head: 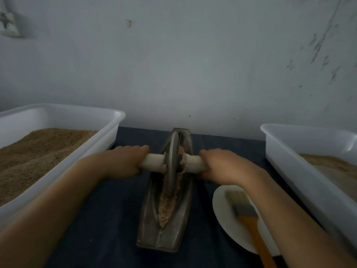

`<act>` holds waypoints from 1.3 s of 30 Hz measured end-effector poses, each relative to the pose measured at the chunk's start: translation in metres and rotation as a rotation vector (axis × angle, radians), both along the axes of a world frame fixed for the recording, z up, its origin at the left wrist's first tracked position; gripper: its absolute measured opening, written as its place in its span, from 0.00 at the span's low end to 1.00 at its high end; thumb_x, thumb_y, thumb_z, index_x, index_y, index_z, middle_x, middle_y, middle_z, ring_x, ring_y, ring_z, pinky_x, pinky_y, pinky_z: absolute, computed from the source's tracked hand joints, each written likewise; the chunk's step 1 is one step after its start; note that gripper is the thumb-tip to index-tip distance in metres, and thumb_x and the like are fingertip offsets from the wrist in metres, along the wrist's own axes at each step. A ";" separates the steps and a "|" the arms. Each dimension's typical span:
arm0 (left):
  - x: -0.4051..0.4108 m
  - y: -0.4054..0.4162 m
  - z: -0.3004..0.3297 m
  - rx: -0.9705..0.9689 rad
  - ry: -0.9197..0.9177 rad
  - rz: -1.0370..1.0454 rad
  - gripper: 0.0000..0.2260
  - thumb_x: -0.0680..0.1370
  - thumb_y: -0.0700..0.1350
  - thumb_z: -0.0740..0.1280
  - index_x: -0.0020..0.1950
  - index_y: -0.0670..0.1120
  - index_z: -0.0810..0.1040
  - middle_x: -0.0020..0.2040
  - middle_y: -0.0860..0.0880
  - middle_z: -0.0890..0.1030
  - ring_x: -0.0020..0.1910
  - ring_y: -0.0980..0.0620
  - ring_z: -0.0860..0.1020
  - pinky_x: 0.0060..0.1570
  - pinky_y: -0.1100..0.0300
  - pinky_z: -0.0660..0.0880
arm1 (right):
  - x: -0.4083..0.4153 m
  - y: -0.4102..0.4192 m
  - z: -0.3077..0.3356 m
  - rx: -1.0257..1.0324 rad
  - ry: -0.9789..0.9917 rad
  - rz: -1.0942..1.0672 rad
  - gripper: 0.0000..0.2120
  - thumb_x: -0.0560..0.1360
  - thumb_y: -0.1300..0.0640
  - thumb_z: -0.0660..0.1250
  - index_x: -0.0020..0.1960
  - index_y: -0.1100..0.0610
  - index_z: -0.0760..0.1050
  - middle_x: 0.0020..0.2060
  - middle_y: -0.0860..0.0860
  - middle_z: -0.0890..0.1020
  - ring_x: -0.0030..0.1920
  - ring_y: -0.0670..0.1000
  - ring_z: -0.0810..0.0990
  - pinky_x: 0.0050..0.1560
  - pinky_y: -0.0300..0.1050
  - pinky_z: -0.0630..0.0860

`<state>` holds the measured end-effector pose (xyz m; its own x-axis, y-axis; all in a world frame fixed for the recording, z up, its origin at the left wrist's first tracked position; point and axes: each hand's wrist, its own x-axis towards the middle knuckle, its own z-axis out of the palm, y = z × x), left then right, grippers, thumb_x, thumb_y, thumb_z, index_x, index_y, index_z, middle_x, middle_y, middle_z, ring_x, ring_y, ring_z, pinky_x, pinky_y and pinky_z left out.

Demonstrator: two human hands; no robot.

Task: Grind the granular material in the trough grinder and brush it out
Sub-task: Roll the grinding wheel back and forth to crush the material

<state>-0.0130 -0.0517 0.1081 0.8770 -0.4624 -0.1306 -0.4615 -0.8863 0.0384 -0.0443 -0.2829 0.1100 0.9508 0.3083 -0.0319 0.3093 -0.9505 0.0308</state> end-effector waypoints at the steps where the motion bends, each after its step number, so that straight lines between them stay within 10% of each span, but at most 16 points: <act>1: 0.006 -0.002 -0.006 0.001 -0.102 0.007 0.14 0.78 0.46 0.64 0.60 0.49 0.64 0.59 0.50 0.72 0.57 0.51 0.72 0.58 0.56 0.68 | 0.006 -0.003 -0.006 -0.007 -0.093 0.005 0.09 0.76 0.51 0.63 0.50 0.55 0.66 0.50 0.53 0.76 0.48 0.53 0.75 0.41 0.45 0.63; 8: 0.022 -0.011 -0.037 -0.090 -0.580 0.016 0.14 0.77 0.47 0.64 0.60 0.50 0.65 0.58 0.51 0.71 0.56 0.52 0.70 0.57 0.58 0.64 | 0.026 -0.009 -0.029 0.022 -0.416 -0.015 0.12 0.75 0.51 0.63 0.56 0.55 0.68 0.51 0.51 0.76 0.51 0.53 0.74 0.43 0.45 0.58; 20: -0.017 0.005 0.015 0.077 0.170 -0.047 0.15 0.78 0.46 0.65 0.59 0.54 0.61 0.51 0.55 0.71 0.51 0.56 0.71 0.52 0.63 0.68 | -0.021 0.006 0.016 0.011 0.215 -0.008 0.12 0.75 0.53 0.66 0.55 0.58 0.73 0.45 0.52 0.76 0.43 0.48 0.73 0.33 0.38 0.65; 26: -0.021 0.009 0.019 0.075 0.249 -0.056 0.13 0.78 0.46 0.65 0.55 0.54 0.61 0.49 0.55 0.72 0.49 0.55 0.73 0.51 0.61 0.69 | -0.030 0.008 0.022 -0.024 0.262 0.020 0.13 0.75 0.51 0.66 0.54 0.59 0.74 0.39 0.49 0.73 0.35 0.45 0.70 0.30 0.37 0.64; 32: -0.002 0.004 0.001 -0.027 0.054 -0.014 0.12 0.78 0.45 0.64 0.58 0.51 0.64 0.55 0.51 0.73 0.52 0.54 0.73 0.54 0.59 0.69 | -0.003 0.002 0.001 -0.024 0.000 -0.002 0.10 0.76 0.53 0.64 0.53 0.56 0.68 0.46 0.52 0.76 0.45 0.52 0.75 0.39 0.44 0.66; 39: 0.018 -0.012 -0.034 -0.058 -0.576 0.035 0.14 0.76 0.45 0.64 0.61 0.49 0.65 0.58 0.50 0.71 0.57 0.50 0.71 0.58 0.56 0.66 | 0.022 -0.009 -0.028 0.014 -0.390 -0.007 0.13 0.76 0.50 0.63 0.56 0.55 0.68 0.52 0.52 0.77 0.51 0.54 0.75 0.42 0.46 0.59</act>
<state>0.0046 -0.0641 0.0741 0.8140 -0.4238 0.3972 -0.3928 -0.9054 -0.1611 -0.0220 -0.2923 0.0817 0.8927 0.3000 0.3362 0.2708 -0.9536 0.1317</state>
